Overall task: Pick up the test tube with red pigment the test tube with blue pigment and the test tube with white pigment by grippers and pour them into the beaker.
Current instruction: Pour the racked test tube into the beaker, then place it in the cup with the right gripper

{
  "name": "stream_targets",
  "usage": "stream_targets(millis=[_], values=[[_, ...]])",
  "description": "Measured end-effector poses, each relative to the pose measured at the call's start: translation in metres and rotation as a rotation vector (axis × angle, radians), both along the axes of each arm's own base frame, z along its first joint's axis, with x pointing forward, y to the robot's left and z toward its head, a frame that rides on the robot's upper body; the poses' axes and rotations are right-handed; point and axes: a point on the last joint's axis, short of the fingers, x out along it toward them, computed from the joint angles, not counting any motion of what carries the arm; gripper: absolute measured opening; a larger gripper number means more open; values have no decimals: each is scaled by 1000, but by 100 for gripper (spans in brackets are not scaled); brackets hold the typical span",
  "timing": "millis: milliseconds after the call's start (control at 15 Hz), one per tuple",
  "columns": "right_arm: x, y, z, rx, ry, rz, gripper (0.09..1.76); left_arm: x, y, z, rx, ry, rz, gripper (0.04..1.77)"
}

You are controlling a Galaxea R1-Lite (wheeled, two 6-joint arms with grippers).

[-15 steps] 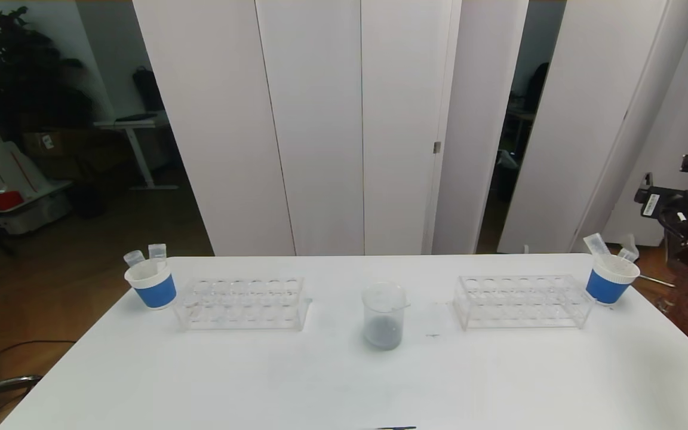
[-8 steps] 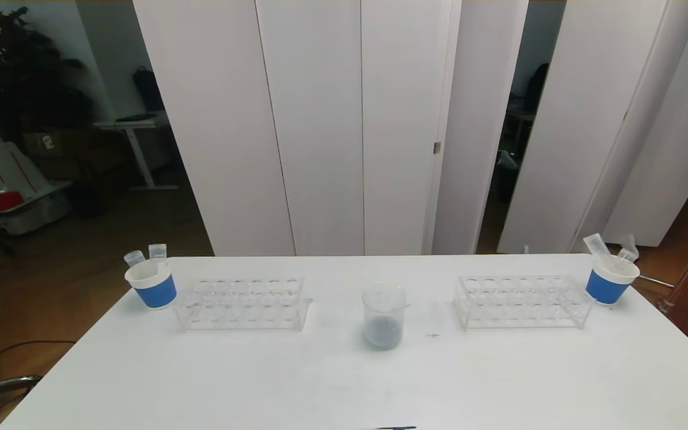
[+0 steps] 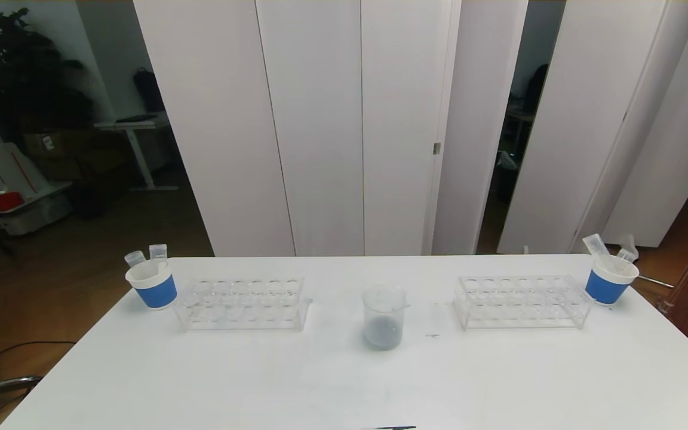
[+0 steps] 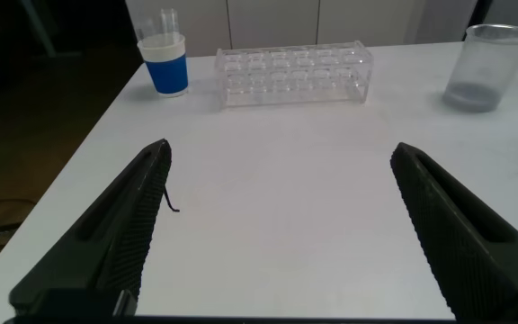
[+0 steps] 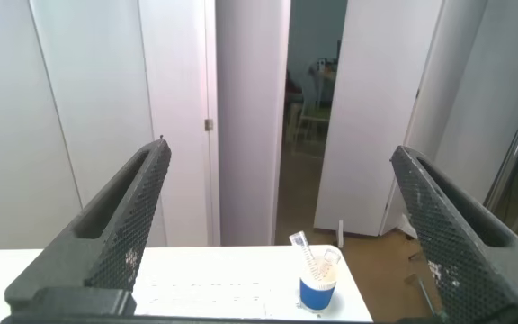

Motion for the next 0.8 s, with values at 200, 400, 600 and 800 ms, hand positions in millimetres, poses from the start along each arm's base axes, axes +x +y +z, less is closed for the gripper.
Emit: stream_targets(millis=[200, 400, 600, 800], values=[[-73, 9, -22, 9, 19, 47, 175, 0, 0, 0, 0, 0, 0, 174], [-115, 10, -76, 21, 55, 28, 175, 0, 0, 0, 0, 0, 0, 174], [-117, 9, -147, 30, 169, 11, 175, 0, 0, 0, 0, 0, 0, 174], [-114, 8, -209, 32, 258, 11, 175, 0, 0, 0, 0, 0, 0, 174]])
